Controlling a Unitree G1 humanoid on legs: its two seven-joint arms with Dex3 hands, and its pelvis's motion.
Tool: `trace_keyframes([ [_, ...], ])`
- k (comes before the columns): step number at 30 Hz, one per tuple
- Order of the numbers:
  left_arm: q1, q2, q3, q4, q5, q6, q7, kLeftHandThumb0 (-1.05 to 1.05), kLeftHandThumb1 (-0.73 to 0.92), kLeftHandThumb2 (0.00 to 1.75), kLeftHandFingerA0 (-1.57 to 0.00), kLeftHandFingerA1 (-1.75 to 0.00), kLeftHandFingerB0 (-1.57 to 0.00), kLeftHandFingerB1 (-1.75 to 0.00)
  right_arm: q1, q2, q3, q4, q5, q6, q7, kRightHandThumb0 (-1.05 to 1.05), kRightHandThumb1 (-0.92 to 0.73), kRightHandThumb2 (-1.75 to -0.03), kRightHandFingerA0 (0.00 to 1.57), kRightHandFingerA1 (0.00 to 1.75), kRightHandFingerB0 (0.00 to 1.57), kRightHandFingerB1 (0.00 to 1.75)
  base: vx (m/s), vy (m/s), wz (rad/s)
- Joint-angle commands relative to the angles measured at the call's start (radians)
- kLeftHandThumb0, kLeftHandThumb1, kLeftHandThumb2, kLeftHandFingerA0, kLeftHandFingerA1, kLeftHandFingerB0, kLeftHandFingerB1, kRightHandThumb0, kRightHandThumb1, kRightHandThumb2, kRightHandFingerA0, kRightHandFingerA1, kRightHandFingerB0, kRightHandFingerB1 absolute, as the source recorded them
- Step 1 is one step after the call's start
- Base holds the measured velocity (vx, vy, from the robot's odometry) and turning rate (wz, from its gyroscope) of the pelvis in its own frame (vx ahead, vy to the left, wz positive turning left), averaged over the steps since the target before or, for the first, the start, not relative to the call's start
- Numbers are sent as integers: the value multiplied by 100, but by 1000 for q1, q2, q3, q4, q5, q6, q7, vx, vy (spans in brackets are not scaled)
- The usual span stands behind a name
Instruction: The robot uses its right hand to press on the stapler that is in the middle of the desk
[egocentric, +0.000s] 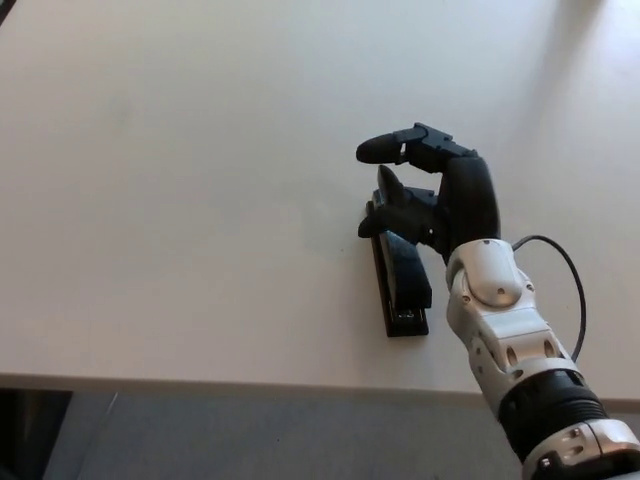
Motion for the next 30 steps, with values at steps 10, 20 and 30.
trace_keyframes([
  [10,-15,10,-10,-7,-12,-19,9,-72,86,113,0,-26,-1,-24,-65,77,10,118,-30,-76,-42,-10,-74,-81,118,112,75,114,0,0,0],
  [20,-46,11,-9,-4,-15,-11,12,-70,85,111,0,-26,-2,-25,-64,56,-17,211,-26,-77,-26,-12,-72,-84,125,110,75,115,0,0,0],
  [30,-105,14,-15,4,-10,-15,18,-72,86,112,0,-26,-1,-24,-63,40,-43,283,-38,-89,-18,-14,-69,-85,125,107,78,113,0,0,0],
])
